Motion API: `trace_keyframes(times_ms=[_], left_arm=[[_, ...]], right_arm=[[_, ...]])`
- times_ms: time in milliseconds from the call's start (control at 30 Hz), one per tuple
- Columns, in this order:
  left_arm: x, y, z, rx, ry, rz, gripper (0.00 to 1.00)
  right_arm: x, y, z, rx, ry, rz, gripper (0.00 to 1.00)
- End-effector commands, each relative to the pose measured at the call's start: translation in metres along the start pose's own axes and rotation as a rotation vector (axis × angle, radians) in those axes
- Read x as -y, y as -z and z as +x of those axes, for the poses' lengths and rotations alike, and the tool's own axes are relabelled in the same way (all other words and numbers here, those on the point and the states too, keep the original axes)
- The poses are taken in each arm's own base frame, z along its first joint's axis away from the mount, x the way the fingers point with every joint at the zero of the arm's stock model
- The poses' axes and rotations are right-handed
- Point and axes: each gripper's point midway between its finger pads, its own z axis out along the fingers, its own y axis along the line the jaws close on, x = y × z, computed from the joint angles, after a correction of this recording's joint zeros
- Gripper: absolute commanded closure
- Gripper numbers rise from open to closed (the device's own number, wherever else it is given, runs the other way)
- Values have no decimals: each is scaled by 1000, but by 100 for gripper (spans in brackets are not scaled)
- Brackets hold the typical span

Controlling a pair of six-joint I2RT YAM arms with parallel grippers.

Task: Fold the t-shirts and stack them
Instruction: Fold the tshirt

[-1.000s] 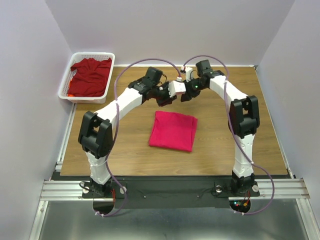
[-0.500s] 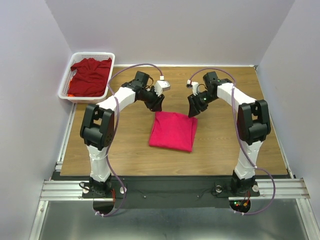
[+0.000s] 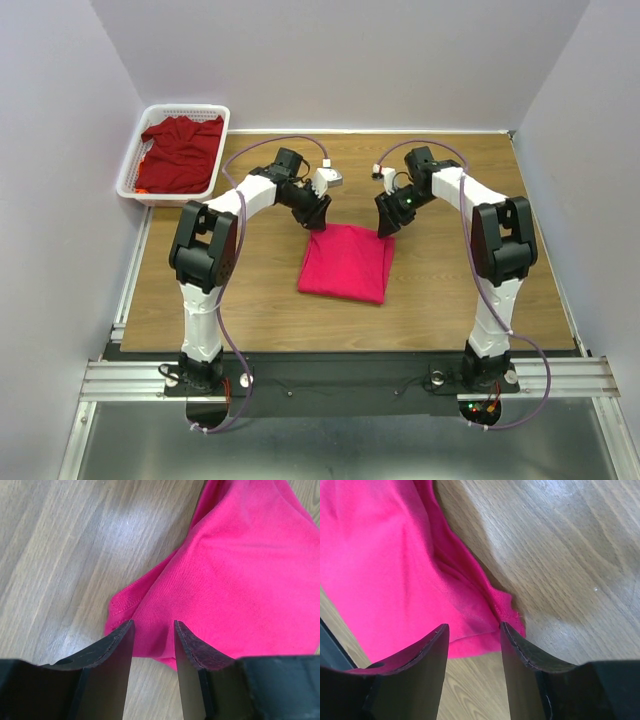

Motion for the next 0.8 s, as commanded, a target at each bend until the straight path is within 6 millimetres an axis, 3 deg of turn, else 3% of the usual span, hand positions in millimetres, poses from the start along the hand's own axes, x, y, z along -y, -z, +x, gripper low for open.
trace_keyframes(times_ms=[0, 200, 433, 667, 767], left_arm=[[2, 0, -13, 25, -6, 21, 52], [-2, -4, -5, 11, 11, 25, 63], [-6, -3, -3, 12, 24, 19, 76], [-15, -4, 3, -3, 42, -10, 92], [-20, -6, 6, -12, 53, -28, 98]], right_arm=[[5, -2, -7, 18, 38, 4, 50], [6, -4, -3, 9, 44, 0, 67], [3, 3, -10, 26, 57, 14, 99], [-8, 31, -26, 78, 80, 68, 99], [-4, 38, -24, 71, 67, 117, 99]])
